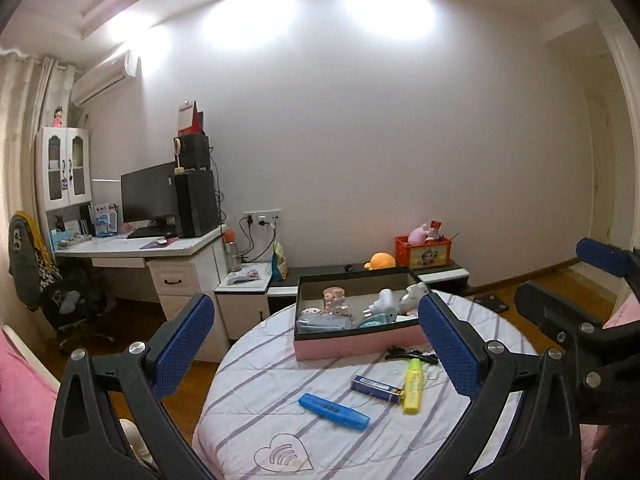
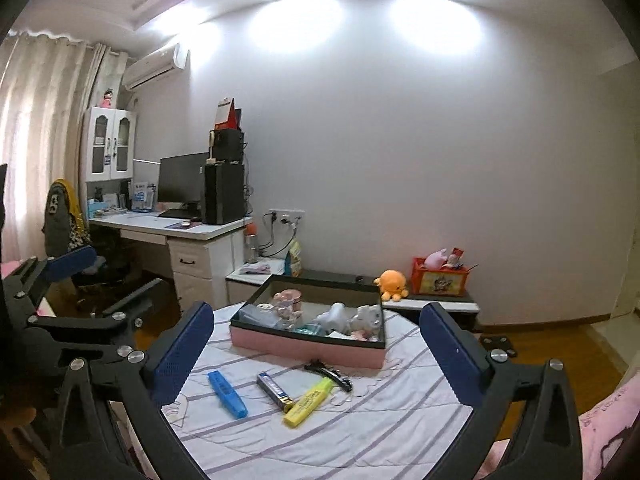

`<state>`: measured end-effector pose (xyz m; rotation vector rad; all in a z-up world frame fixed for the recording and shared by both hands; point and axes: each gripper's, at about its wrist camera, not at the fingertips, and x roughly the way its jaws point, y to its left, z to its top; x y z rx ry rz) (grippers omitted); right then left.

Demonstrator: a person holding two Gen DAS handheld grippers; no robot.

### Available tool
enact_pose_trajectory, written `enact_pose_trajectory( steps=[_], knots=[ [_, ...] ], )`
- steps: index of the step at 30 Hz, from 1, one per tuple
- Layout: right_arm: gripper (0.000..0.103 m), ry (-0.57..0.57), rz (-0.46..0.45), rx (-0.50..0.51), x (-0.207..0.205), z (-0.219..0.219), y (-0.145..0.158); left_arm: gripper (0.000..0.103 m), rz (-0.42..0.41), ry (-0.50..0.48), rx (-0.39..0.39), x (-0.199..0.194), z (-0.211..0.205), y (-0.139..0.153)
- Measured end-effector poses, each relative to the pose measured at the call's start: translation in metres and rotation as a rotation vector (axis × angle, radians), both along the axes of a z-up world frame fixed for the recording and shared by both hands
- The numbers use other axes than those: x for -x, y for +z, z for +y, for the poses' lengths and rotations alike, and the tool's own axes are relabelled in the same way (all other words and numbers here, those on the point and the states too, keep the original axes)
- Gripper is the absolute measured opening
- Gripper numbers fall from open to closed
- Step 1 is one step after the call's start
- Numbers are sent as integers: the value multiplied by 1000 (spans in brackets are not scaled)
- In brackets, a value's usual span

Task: Organize rigid objects
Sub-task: 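Withdraw both tools from the box back over the bed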

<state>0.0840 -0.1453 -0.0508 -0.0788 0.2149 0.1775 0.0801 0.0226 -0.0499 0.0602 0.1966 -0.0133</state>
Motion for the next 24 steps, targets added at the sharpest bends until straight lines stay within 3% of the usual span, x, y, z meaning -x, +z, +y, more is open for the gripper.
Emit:
enact_pose_trajectory(
  steps=[9, 24],
  knots=[
    [103, -10, -23, -5, 16, 0, 5, 103, -31, 10, -4, 12, -4, 3],
    [103, -29, 0, -5, 17, -6, -6, 103, 21, -13, -14, 1, -7, -5]
  ],
)
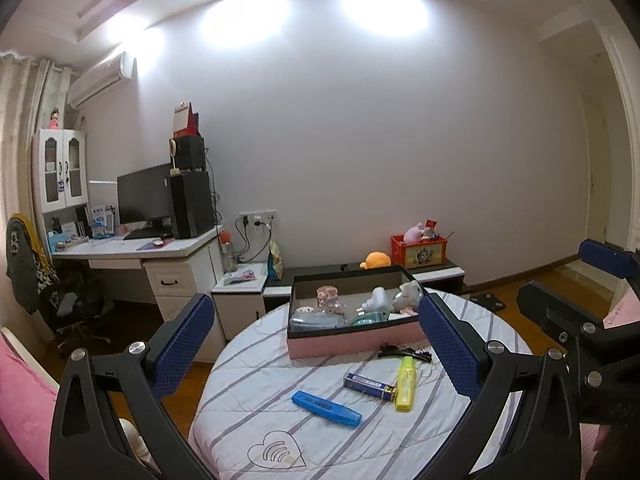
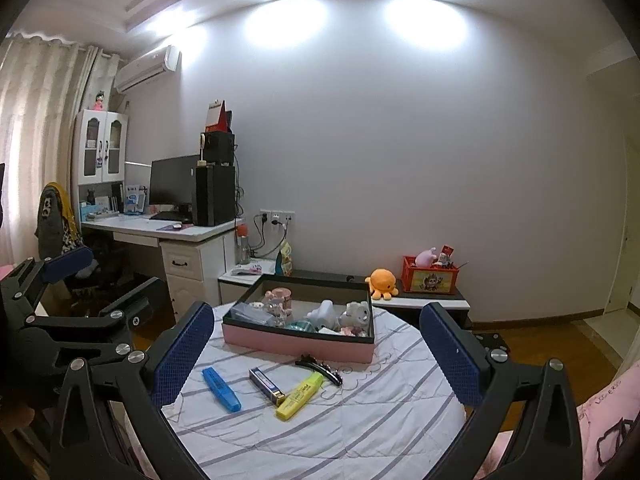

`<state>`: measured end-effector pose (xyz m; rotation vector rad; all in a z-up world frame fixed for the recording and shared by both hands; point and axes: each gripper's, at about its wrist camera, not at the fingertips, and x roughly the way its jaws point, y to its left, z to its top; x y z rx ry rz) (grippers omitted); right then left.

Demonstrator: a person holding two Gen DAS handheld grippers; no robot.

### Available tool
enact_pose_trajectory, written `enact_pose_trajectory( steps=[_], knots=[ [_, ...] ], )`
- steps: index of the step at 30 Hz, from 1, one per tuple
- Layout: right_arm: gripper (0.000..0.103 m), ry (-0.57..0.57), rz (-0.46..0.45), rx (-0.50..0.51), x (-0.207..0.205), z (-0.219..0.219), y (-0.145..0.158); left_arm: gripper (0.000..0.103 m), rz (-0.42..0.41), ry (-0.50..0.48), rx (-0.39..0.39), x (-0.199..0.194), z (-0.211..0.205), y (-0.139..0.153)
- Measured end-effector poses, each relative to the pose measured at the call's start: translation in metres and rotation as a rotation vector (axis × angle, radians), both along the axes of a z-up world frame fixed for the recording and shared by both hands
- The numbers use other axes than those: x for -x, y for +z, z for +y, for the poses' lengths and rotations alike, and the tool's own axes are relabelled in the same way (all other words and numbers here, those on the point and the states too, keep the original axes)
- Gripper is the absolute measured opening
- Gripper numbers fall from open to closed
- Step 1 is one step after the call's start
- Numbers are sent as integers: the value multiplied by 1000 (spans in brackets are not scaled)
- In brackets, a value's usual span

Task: Organize rigid objects
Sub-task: 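Withdraw both tools from the box back over the bed, then grasp the blue marker with the left gripper while the right grasps the yellow highlighter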

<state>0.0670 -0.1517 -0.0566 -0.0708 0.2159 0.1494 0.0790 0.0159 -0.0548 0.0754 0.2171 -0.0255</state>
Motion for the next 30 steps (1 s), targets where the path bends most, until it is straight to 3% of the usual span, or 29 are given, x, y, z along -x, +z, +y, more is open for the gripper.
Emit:
enact_pose_trajectory(
  steps=[6, 15, 22, 30],
  knots=[
    [103, -19, 63, -7, -18, -9, -17, 103, 98, 11, 31, -25, 16, -22],
    [103, -61, 293, 9, -76, -13, -89, 103, 316, 92, 83, -75, 49, -87],
    [103, -28, 490, 49, -129, 11, -151, 103, 391, 98, 72, -96, 54, -114],
    [103, -15, 598, 131, -169, 35, -177, 103, 441, 83, 62, -112, 52, -129]
  ],
)
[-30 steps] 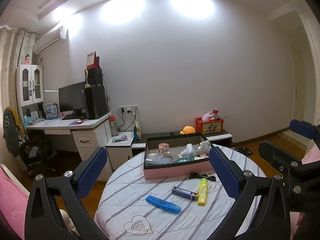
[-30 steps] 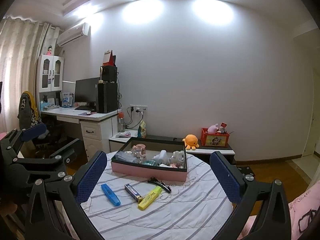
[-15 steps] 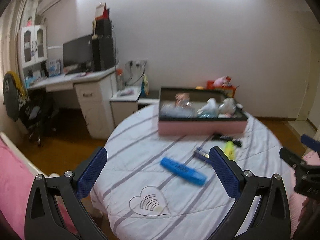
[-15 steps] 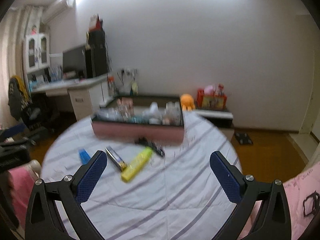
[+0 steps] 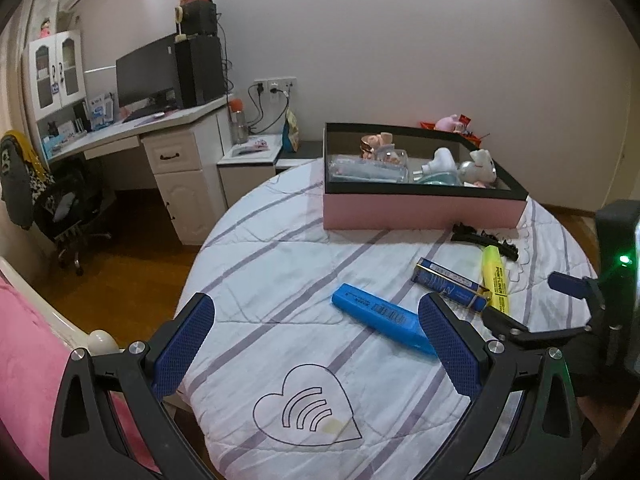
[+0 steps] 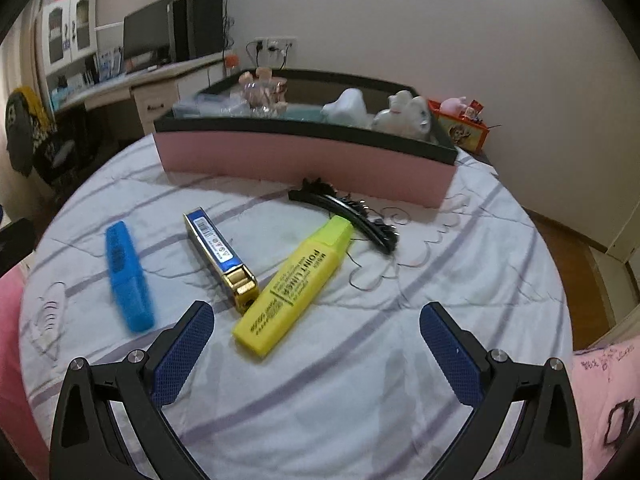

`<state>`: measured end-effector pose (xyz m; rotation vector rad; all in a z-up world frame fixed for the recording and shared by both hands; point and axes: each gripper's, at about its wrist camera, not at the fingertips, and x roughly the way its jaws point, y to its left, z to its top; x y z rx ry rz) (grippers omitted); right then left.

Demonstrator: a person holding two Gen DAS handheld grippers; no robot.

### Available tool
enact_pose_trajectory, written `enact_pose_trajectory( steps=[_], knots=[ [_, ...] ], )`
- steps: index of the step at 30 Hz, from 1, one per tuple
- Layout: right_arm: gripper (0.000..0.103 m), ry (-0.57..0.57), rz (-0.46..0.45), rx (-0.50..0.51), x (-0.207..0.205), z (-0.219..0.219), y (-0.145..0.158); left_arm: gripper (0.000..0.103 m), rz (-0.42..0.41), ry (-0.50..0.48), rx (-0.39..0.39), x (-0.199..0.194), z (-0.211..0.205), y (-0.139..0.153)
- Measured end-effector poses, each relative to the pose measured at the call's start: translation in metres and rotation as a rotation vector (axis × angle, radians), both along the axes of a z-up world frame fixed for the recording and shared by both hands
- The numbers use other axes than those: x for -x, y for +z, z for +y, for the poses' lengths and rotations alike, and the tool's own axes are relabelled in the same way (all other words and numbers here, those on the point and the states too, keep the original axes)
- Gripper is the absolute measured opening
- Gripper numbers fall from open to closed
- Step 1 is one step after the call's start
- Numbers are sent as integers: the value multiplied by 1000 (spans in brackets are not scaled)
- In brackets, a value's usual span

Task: Organize rigid objects
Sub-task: 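Grasp the blue marker with the left gripper while the right grasps the yellow highlighter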

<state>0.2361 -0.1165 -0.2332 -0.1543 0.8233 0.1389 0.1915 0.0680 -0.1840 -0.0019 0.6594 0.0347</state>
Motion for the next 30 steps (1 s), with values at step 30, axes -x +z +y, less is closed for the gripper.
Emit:
enact_pose_trajectory(
  steps=[30],
  knots=[
    [103, -71, -47, -72, -7, -58, 24, 103, 83, -35, 22, -21, -16, -20]
  ],
)
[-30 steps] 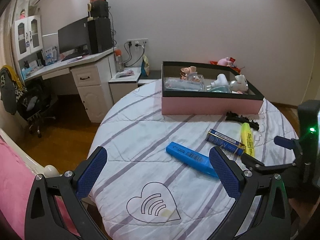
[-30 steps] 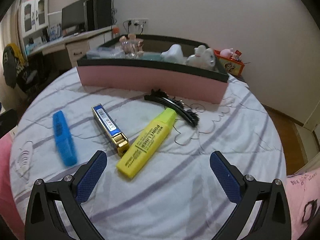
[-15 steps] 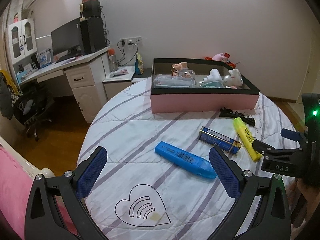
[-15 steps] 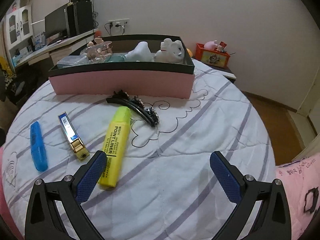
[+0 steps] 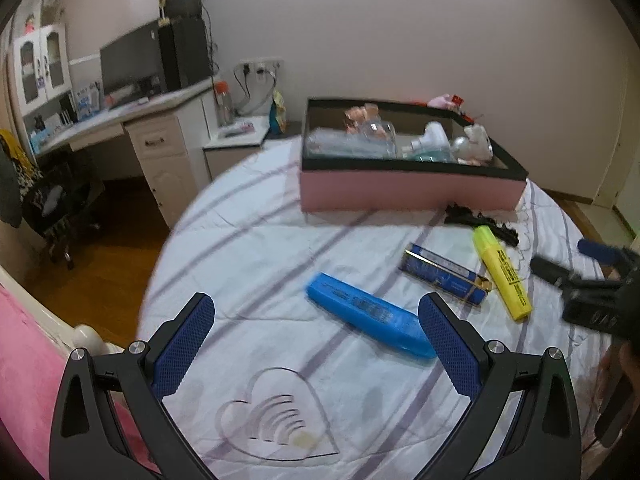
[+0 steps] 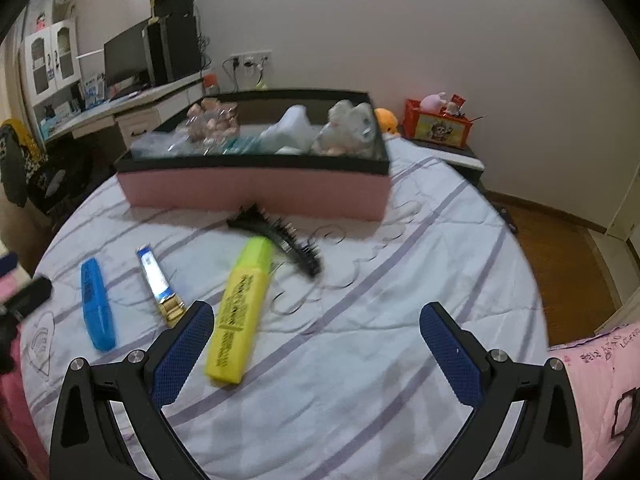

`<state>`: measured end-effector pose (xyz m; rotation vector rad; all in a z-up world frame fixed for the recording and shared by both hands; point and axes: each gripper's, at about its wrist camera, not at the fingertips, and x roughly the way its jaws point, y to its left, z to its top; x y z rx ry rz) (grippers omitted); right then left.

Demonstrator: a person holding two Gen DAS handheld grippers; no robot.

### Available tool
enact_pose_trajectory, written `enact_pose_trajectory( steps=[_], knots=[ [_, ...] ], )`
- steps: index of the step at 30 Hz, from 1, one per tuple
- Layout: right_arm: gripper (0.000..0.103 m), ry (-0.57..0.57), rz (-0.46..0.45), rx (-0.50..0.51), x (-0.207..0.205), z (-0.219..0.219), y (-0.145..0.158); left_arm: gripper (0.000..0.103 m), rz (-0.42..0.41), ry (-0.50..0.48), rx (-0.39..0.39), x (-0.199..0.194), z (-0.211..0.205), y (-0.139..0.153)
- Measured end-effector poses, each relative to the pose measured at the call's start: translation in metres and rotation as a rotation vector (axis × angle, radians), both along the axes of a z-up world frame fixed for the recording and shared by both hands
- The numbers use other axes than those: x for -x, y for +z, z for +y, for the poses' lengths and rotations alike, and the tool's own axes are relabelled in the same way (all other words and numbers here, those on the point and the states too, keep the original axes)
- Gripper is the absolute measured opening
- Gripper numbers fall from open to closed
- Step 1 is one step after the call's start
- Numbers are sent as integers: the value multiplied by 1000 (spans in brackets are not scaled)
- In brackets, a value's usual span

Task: Organize rigid objects
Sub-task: 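Grasp the blue marker with the left gripper while the right grasps the yellow highlighter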

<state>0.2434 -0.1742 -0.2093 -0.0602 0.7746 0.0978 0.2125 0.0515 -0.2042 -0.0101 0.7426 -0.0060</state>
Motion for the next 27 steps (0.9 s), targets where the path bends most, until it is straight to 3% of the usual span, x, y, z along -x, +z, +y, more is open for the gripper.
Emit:
enact_pose_trajectory(
  steps=[6, 11, 13, 16, 19, 22, 24, 26, 27],
  knots=[
    [103, -38, -42, -2, -14, -22, 15, 103, 95, -11, 87, -22, -20, -25],
    [103, -36, -35, -12, -26, -30, 14, 103, 158, 2, 25, -35, -28, -45],
    [103, -23, -19, -40, -28, -29, 9, 103, 141, -3, 9, -33, -25, -42],
    [103, 14, 17, -55, -28, -17, -2, 103, 145, -7, -89, -30, -17, -45],
    [103, 57, 45, -40, -26, 1, -12, 101, 155, 1, -57, -25, 1, -44],
    [103, 73, 66, 1, -27, 15, -19, 92, 150, -4, -55, -23, 11, -44],
    [101, 97, 82, 14, -26, 23, -22, 74, 136, -20, -33, -19, 16, -42],
    [93, 115, 99, 17, -27, 27, -27, 59, 121, -27, -40, -18, 17, -40],
    [83, 129, 111, 18, -27, 30, -29, 54, 116, -37, -35, -19, 17, -41]
  ],
)
